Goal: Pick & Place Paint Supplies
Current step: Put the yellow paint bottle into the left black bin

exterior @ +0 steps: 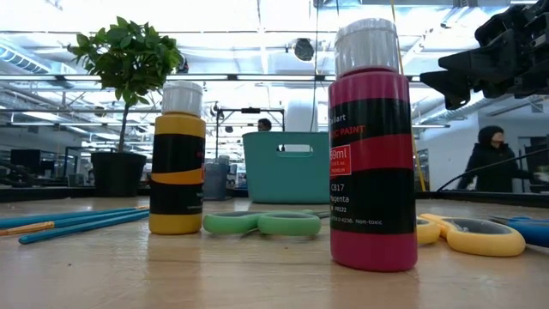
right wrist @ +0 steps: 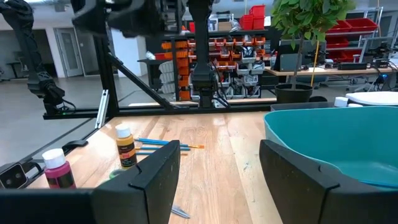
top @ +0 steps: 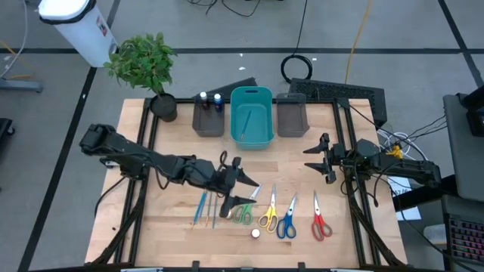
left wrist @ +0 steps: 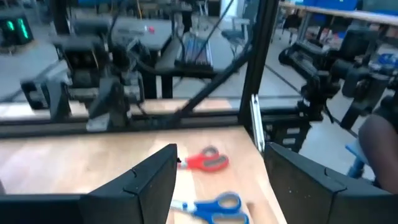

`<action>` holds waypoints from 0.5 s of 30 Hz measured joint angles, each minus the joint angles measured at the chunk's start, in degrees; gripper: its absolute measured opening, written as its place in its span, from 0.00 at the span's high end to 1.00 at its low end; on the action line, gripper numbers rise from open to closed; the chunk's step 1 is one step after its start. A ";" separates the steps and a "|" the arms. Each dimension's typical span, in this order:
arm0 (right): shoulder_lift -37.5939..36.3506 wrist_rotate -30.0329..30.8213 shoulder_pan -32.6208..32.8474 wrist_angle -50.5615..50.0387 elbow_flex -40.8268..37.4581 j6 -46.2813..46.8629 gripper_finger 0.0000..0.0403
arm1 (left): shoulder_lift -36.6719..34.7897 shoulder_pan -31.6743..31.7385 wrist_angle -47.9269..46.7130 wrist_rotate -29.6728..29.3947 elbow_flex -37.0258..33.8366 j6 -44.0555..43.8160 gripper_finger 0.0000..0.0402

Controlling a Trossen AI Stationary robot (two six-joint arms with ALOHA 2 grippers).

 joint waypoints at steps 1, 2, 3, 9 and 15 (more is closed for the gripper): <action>-0.01 0.00 -0.01 0.00 0.00 0.00 0.47 | 0.18 -0.13 -0.17 -0.02 0.00 -0.64 0.38; -0.01 0.00 -0.01 0.00 0.02 0.00 0.47 | 0.32 -0.32 -0.66 -0.02 0.00 -1.40 0.38; -0.01 0.00 -0.02 0.00 0.00 0.00 0.47 | 0.59 -0.52 -0.97 0.00 0.00 -2.12 0.38; -0.01 0.00 -0.01 0.00 0.01 0.00 0.47 | 1.88 -3.38 -2.10 0.15 0.00 -4.23 0.38; -0.01 0.00 0.00 0.00 0.02 0.00 0.47 | 1.86 -6.07 -1.50 -1.82 0.00 -4.23 0.38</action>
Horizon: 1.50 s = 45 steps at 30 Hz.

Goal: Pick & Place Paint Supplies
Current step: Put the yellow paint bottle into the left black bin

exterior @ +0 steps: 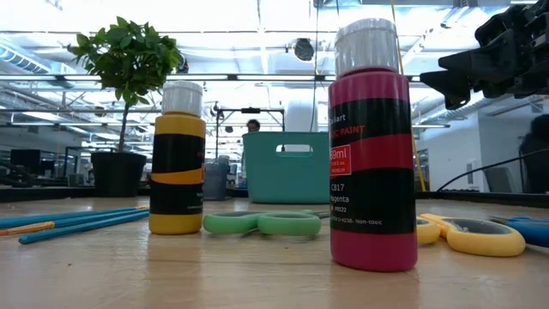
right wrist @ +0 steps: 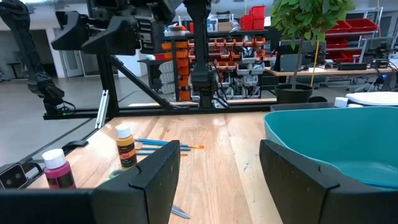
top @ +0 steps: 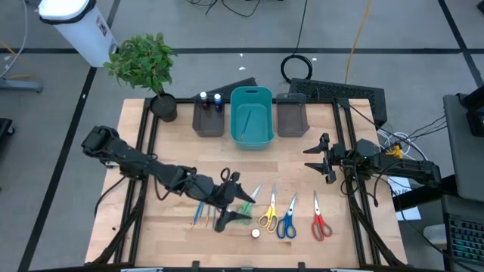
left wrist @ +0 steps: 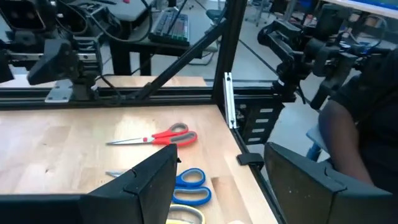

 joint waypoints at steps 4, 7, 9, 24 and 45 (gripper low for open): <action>0.00 0.00 -0.02 0.00 -0.01 0.00 0.47 | 0.00 -1.02 0.76 -3.00 0.00 0.41 0.38; 0.00 0.00 -0.02 0.00 -0.01 0.00 0.47 | 0.00 -1.48 -1.59 -5.98 0.00 -0.17 0.38; 0.00 0.00 -0.02 0.00 0.00 0.00 0.47 | 0.00 -1.74 -4.12 -9.09 0.00 -1.38 0.38; 0.00 0.00 0.00 0.00 -0.02 0.00 0.47 | -0.06 -7.21 -36.49 -16.96 15.12 -10.09 0.38; 0.02 0.00 -0.01 0.00 -0.01 0.00 0.47 | 8.26 -8.86 -45.95 -15.40 15.74 -4.84 0.38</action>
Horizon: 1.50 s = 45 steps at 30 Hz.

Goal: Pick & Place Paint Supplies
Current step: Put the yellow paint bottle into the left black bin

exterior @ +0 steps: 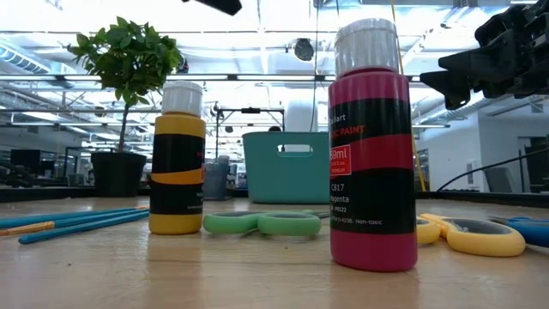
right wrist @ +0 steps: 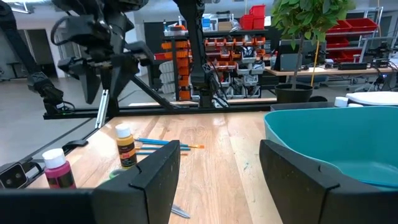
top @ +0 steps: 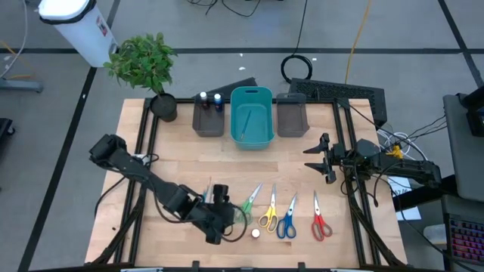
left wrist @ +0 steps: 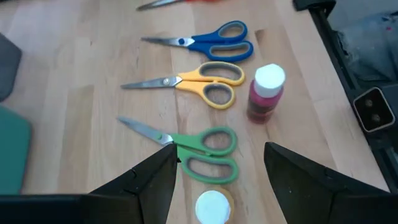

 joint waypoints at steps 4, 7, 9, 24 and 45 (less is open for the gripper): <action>-0.02 0.00 -0.01 0.00 -0.01 0.00 0.47 | 0.22 1.13 -1.91 2.35 -0.23 -4.77 0.38; 0.00 0.00 0.01 0.00 0.00 0.00 0.47 | 0.24 1.43 -2.01 3.68 -1.02 -8.76 0.38; 0.00 0.00 0.00 0.00 0.00 0.00 0.47 | 0.27 0.92 -1.64 3.62 -1.40 -9.09 0.38; 0.00 0.00 0.01 0.00 0.01 0.00 0.47 | 0.22 -1.08 2.91 1.45 -5.09 -14.47 0.38; -0.02 0.00 0.00 0.02 0.01 0.00 0.47 | 1.29 -0.75 1.86 0.62 -5.15 -15.44 0.38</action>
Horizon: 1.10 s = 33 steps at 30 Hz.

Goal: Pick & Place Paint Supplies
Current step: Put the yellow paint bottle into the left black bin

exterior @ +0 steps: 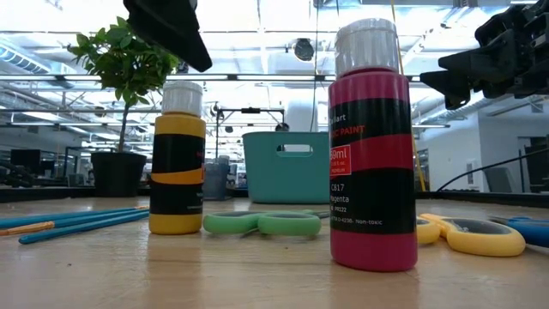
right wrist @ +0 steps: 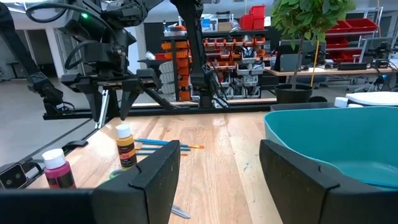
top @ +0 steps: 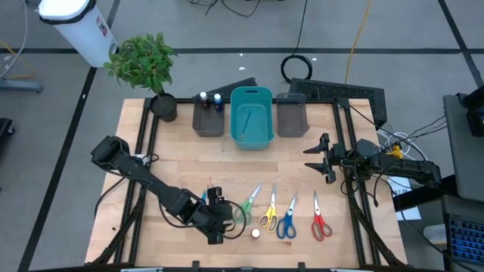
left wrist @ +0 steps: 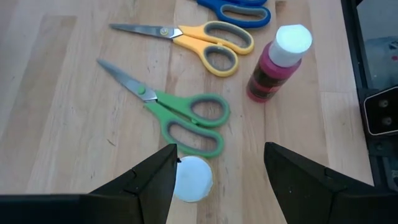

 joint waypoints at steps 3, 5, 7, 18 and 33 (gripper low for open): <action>0.00 0.00 -0.01 -0.02 -0.02 0.00 0.47 | 0.00 0.00 0.00 0.00 0.01 0.46 0.38; 0.00 0.00 0.01 -0.02 0.00 0.00 0.47 | 0.00 0.00 -0.02 0.00 0.01 1.09 0.38; 0.00 0.00 0.00 -0.02 0.00 0.00 0.47 | 0.00 0.21 0.00 0.00 0.01 1.40 0.38; 0.00 0.00 0.00 -0.02 0.00 0.00 0.47 | 0.00 0.67 -0.02 0.09 0.04 0.98 0.38; 0.00 0.00 -0.01 -0.02 -0.02 0.00 0.47 | 0.00 0.66 -0.06 0.74 0.06 0.59 0.38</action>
